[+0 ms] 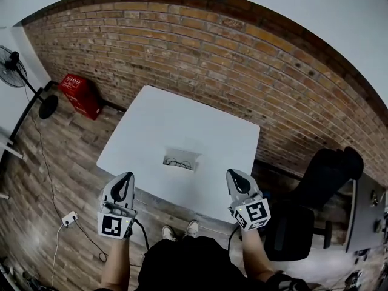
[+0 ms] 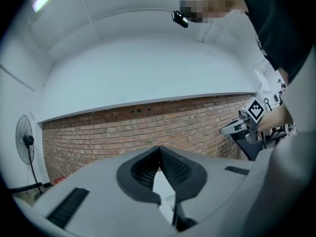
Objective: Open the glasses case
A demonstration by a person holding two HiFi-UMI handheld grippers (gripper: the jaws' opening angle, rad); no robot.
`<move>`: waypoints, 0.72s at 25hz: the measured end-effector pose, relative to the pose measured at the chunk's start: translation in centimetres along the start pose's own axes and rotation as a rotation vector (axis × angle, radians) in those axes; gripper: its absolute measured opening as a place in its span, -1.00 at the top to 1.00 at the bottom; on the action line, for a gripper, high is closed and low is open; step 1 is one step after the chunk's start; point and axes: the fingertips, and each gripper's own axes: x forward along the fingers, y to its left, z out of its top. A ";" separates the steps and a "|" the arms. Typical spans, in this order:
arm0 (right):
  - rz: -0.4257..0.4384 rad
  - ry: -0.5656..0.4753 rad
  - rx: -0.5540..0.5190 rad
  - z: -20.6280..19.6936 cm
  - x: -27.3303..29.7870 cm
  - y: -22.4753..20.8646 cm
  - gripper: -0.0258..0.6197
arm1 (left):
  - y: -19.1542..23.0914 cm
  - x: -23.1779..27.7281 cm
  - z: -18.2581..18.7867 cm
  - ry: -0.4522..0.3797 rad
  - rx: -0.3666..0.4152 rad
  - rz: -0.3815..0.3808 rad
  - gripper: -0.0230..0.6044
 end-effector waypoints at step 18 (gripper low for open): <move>-0.142 -0.129 -0.025 5.3 -4.3 -5.1 0.91 | 1.4 -4.1 4.0 -0.053 0.063 0.140 0.90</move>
